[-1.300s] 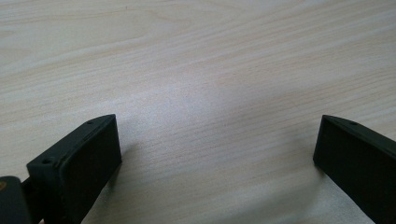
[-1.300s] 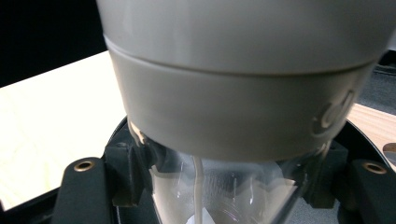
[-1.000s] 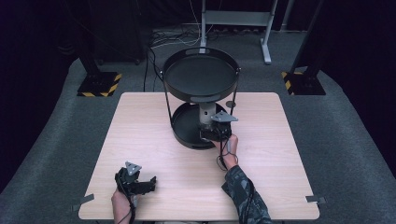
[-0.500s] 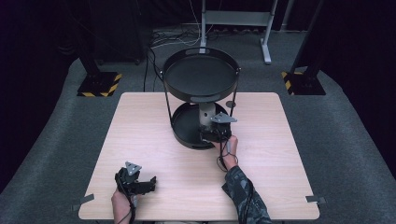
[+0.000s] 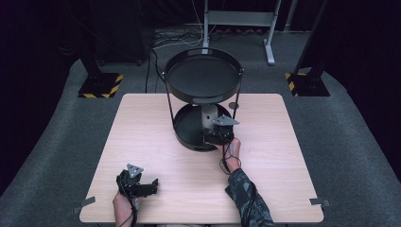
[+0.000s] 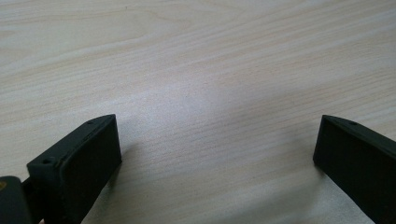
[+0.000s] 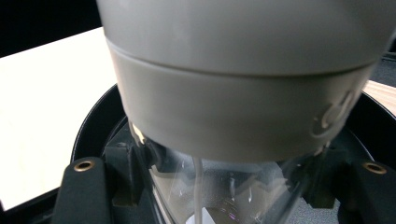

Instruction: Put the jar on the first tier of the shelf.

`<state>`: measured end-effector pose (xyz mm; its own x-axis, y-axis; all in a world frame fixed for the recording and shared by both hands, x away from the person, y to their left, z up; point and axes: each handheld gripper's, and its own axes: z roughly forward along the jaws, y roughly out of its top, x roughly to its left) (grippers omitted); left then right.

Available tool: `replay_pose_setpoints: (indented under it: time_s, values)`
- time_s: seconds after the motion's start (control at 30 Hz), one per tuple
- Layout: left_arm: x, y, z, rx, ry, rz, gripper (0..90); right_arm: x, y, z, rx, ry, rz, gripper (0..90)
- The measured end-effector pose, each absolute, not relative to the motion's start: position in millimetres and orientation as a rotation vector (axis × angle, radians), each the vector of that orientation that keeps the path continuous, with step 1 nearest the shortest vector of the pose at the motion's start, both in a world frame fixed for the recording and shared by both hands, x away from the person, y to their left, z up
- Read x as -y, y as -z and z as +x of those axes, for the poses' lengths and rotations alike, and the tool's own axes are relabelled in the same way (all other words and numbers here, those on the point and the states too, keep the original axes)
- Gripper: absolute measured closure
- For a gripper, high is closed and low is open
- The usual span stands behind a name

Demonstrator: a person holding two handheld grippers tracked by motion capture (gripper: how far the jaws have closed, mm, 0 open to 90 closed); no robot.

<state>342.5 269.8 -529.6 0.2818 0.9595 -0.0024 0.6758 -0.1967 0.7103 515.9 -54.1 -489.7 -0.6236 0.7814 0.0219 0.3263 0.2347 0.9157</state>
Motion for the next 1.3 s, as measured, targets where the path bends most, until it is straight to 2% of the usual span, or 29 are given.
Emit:
replay_pose_setpoints:
  time_s: [1.3]
  values:
    - [-269.9,529.5,342.5,-1.463,-0.606,1.953,0.2,60.0,493.1,516.6,-2.095,-1.381,0.944,30.0]
